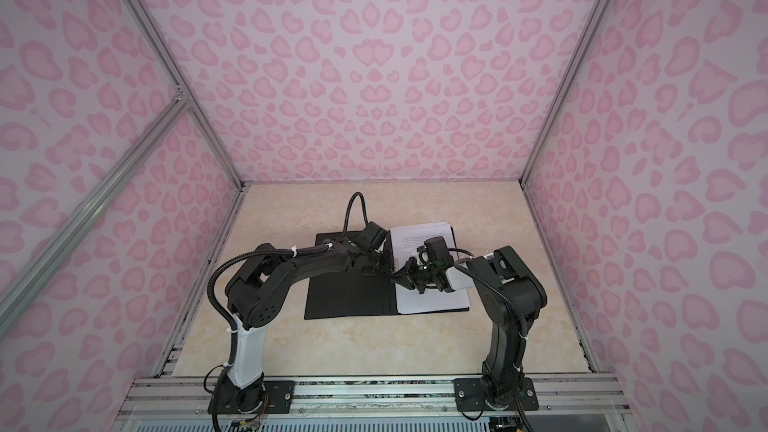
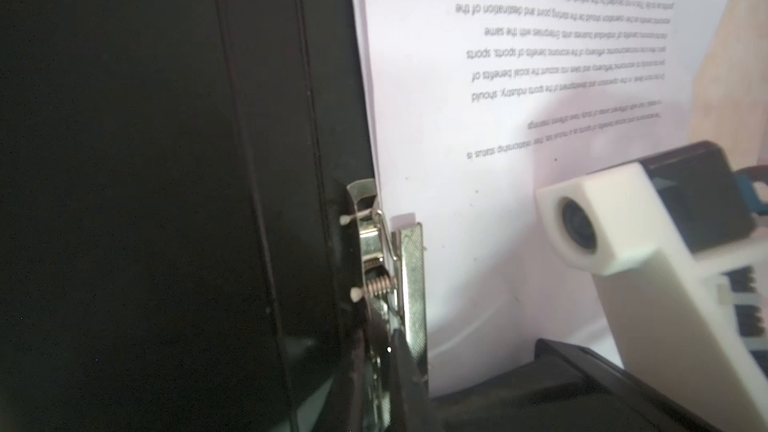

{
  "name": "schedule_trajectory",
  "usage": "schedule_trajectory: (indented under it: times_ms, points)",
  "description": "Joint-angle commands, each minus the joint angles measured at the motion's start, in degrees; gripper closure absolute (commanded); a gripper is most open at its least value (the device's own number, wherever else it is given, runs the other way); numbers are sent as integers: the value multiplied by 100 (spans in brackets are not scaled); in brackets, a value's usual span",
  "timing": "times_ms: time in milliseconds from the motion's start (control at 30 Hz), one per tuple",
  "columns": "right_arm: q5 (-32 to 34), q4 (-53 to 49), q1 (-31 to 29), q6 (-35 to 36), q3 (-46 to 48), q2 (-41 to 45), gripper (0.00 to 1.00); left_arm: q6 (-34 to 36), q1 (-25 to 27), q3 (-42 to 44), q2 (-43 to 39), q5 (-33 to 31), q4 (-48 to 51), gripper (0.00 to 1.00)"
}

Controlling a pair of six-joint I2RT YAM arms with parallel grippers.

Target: Put the files into the folder

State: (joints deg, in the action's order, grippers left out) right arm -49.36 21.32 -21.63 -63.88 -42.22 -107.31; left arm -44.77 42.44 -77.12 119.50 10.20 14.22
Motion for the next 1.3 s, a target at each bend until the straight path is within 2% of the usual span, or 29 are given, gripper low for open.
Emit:
schedule_trajectory:
  times_ms: [0,133,233,467,700,900,1033,1133,1267]
  points:
    - [202,-40,16,-39,14,-37,93,101,10,162,208,-328,1195,97]
    - [190,-34,12,-72,111,-17,95,102,-16,161,209,-334,1204,97]
    - [169,-52,16,-40,195,94,91,92,-37,162,230,-325,1189,97]
    - [210,-190,45,69,222,212,89,98,-47,162,241,-290,1186,97]
    - [188,-103,38,24,179,122,92,80,-53,215,213,-285,1169,97]
    - [216,-102,39,28,243,131,100,83,-51,174,222,-247,1154,97]
    - [446,-408,59,77,319,155,100,194,-53,58,185,-113,1112,97]
    - [888,-1109,54,256,293,280,100,259,-108,40,163,30,1086,93]
    - [1153,-1436,49,337,301,443,100,268,-175,44,61,135,988,83]
